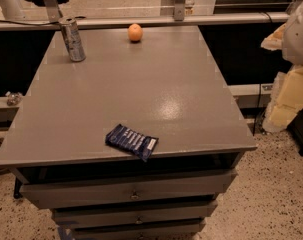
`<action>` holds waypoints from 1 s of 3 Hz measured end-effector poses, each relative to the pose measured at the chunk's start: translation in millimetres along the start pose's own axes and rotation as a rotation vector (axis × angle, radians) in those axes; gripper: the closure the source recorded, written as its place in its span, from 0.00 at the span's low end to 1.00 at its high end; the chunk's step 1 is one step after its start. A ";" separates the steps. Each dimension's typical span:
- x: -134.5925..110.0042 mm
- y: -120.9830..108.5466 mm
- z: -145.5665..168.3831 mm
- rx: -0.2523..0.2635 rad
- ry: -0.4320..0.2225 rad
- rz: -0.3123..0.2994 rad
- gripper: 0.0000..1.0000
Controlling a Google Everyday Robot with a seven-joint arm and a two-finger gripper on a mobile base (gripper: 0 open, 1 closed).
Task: Move rxbar blueberry near orange
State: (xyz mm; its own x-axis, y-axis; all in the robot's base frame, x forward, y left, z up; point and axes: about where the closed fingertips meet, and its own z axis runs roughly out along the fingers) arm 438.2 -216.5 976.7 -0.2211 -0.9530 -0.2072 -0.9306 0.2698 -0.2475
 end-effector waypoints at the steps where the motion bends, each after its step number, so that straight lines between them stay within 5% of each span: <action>1: 0.0 0.0 0.0 0.000 0.000 0.000 0.00; 2: -14.6 4.5 10.0 0.006 -0.055 -0.012 0.00; 3: -67.8 20.6 41.4 -0.005 -0.200 -0.019 0.00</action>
Offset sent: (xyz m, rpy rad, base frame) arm 0.0057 0.0460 -0.0262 0.1350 -0.0450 0.0702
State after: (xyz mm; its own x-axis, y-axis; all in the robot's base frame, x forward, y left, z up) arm 446.1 -140.7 946.4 -0.1418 -0.9111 -0.3870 -0.9354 0.2512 -0.2487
